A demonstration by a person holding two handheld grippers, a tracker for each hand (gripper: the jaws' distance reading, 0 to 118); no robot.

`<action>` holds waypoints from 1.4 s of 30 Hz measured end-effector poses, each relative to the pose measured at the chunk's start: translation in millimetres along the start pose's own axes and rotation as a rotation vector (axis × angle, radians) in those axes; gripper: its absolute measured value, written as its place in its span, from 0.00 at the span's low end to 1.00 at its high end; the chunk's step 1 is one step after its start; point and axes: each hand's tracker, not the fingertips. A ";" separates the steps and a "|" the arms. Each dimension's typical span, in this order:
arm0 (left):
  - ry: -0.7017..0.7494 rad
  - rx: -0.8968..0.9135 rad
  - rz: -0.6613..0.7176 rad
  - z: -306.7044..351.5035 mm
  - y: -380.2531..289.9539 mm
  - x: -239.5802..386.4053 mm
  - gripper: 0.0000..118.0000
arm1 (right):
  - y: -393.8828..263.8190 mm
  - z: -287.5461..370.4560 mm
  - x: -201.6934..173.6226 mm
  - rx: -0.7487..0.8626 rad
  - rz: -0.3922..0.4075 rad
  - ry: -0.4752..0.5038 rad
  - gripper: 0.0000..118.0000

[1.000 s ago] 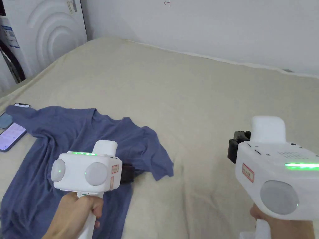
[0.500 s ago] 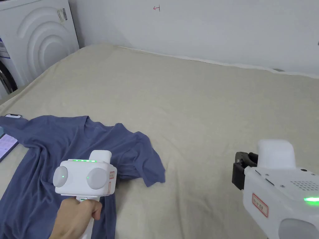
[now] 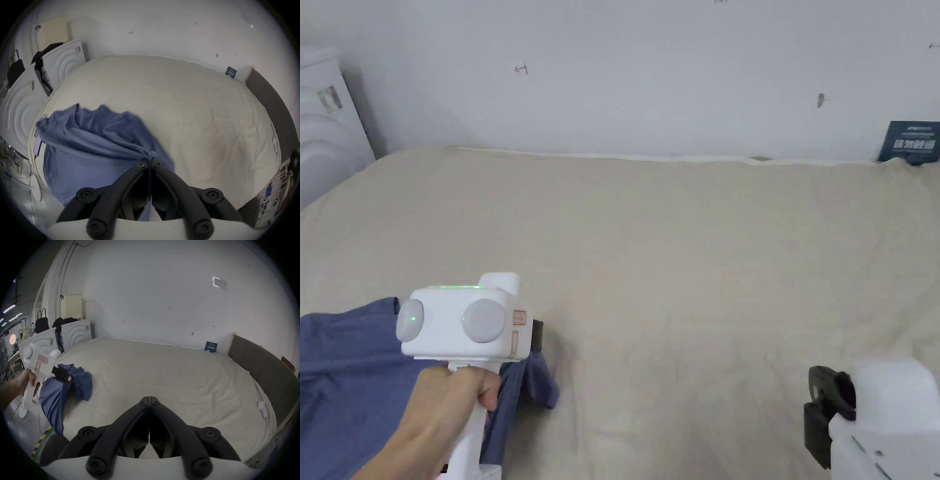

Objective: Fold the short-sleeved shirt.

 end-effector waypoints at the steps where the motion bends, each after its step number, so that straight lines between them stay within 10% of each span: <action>1: 0.010 0.043 -0.049 0.7 4.9 23.1 0.00 | -2.3 2.6 11.0 -0.005 -0.009 -0.018 0.00; 10: -0.214 0.041 -0.278 -75.8 83.4 248.0 0.00 | -22.5 8.6 102.4 -0.070 -0.260 -0.138 0.00; 23: -0.454 -0.183 -0.341 -182.5 42.3 469.6 0.00 | -47.6 -9.1 146.6 -0.177 -0.324 -0.215 0.00; 24: -0.439 -0.174 -0.346 -188.3 40.2 468.1 0.05 | -49.0 -11.2 147.4 -0.179 -0.332 -0.217 0.00; 25: -0.418 -0.167 -0.375 -188.3 37.4 464.7 0.33 | -49.6 -13.2 147.3 -0.184 -0.331 -0.218 0.00; 26: -0.404 -0.148 -0.392 -188.2 36.1 459.9 0.83 | -49.7 -14.8 146.2 -0.189 -0.326 -0.219 0.00; 27: -0.379 -0.123 -0.426 -187.5 36.8 455.1 0.95 | -49.3 -14.6 144.7 -0.193 -0.322 -0.221 0.00; 34: -0.463 -0.054 -0.340 -78.6 48.9 320.9 0.87 | -33.4 -3.7 120.1 -0.151 -0.317 -0.167 0.00; 39: -0.255 0.032 -0.267 -12.2 -11.7 153.9 0.83 | -29.0 6.2 88.5 -0.126 -0.281 -0.096 0.00; 40: -0.226 0.043 -0.231 2.6 -27.6 117.8 0.72 | -29.4 7.2 81.6 -0.127 -0.277 -0.076 0.00; 42: -0.145 0.097 -0.134 19.3 -56.4 61.2 0.00 | -29.7 8.3 68.4 -0.137 -0.280 -0.037 0.00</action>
